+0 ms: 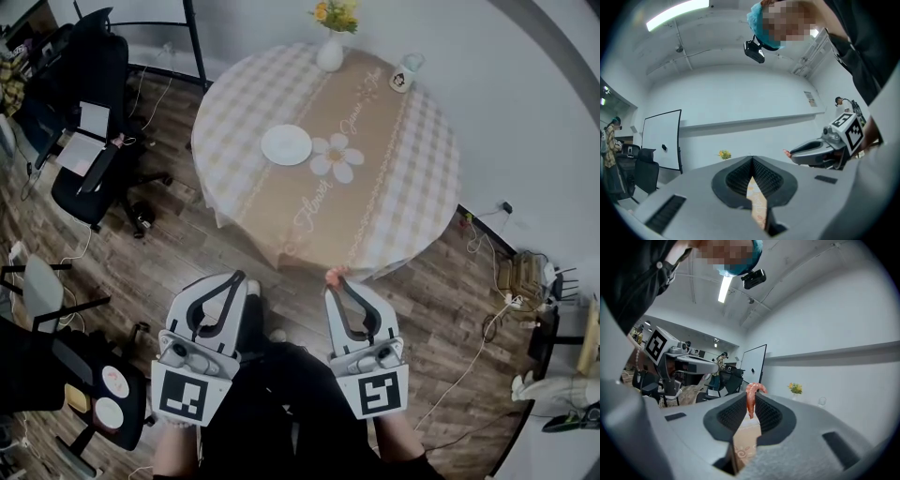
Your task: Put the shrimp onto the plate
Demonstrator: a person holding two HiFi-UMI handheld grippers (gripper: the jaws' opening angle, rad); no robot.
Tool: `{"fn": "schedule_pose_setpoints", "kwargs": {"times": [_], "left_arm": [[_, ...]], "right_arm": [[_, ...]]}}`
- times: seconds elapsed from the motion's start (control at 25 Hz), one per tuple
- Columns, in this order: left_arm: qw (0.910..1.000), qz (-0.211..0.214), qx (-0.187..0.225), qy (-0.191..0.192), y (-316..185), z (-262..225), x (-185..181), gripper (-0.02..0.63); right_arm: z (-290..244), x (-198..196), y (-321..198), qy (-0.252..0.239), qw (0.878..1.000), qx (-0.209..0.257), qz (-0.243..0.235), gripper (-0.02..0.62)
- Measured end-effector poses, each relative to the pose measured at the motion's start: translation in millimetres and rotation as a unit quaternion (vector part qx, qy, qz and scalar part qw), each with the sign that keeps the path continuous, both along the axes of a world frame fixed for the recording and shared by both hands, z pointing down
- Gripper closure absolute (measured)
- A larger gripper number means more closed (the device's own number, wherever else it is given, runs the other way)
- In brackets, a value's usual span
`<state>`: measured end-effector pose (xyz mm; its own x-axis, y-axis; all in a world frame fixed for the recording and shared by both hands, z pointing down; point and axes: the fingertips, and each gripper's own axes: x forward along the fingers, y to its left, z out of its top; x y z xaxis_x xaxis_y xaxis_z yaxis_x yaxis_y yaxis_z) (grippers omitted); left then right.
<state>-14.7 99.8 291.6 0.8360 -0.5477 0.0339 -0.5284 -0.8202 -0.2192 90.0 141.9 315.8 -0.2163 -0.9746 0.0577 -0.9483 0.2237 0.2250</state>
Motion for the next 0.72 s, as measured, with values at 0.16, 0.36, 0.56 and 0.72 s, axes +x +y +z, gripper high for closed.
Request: {"fn": "schedule_pose_setpoints", "kwargs": {"times": [0.16,0.36,0.56,0.72], "left_arm": [[1.0,0.004,0.001,0.003,-13.9,-1.1,3.0,0.606],[0.9999,0.016,-0.002,0.004,-37.7,0.2,10.5,0.606],[0.9996,0.027,-0.01,0.0,-69.0,4.0,17.0,0.606],[0.9992,0.037,-0.015,0.002,-94.6,5.8,22.6,0.606]], "right_arm": [[-1.8,3.9,-12.6,0.001,1.0,0.001,0.005,0.552],[-2.3,8.2,-36.8,0.002,1.0,0.001,0.012,0.552],[-0.8,12.5,-63.9,0.002,1.0,-0.007,0.022,0.552],[1.5,17.9,-86.5,0.003,0.999,-0.014,0.033,0.552]]}}
